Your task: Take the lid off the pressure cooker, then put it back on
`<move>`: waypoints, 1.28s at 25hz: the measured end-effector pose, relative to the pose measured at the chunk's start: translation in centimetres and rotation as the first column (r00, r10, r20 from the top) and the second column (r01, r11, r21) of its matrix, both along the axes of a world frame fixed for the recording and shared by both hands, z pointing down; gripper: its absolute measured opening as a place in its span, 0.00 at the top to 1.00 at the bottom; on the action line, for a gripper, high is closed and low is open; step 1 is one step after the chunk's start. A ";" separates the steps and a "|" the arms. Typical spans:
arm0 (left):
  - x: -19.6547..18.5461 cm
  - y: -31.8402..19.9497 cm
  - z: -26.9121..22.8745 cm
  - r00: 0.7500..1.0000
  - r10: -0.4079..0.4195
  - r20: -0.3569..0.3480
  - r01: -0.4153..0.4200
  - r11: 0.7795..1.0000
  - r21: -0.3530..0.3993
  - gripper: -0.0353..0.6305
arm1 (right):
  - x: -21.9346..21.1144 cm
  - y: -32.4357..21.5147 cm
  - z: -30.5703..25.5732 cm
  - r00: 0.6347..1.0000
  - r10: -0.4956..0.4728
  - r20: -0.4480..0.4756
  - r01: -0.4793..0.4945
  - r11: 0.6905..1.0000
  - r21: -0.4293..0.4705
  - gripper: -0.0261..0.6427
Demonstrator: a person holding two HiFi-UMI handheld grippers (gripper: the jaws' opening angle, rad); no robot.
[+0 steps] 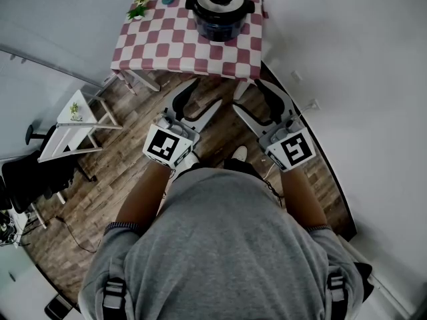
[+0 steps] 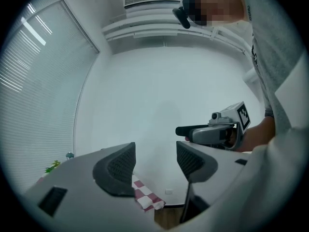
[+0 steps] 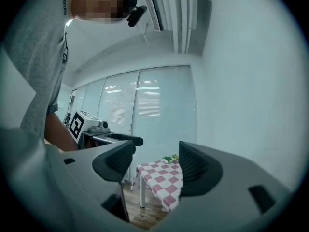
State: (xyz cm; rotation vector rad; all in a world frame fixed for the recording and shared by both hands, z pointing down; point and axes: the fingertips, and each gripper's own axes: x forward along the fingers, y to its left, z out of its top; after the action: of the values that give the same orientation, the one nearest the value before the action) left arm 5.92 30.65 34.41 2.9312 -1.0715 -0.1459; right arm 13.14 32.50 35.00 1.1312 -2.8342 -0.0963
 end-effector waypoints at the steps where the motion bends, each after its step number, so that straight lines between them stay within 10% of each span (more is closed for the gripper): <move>1: -0.1 -0.1 0.1 1.000 -0.003 0.000 0.003 1.000 -0.007 0.51 | -0.1 0.0 0.1 1.000 -0.005 -0.002 0.005 1.000 -0.004 0.48; 32: 5.9 -2.0 -0.1 0.995 -0.086 0.048 0.086 0.996 -0.010 0.47 | 5.3 -2.4 -2.1 0.997 -0.059 0.047 0.057 0.997 0.058 0.47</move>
State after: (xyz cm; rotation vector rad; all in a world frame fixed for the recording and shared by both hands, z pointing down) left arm 11.78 28.61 34.32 2.8926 -1.2014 -0.0701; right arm 18.42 30.11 32.93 1.0761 -2.9255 -0.1557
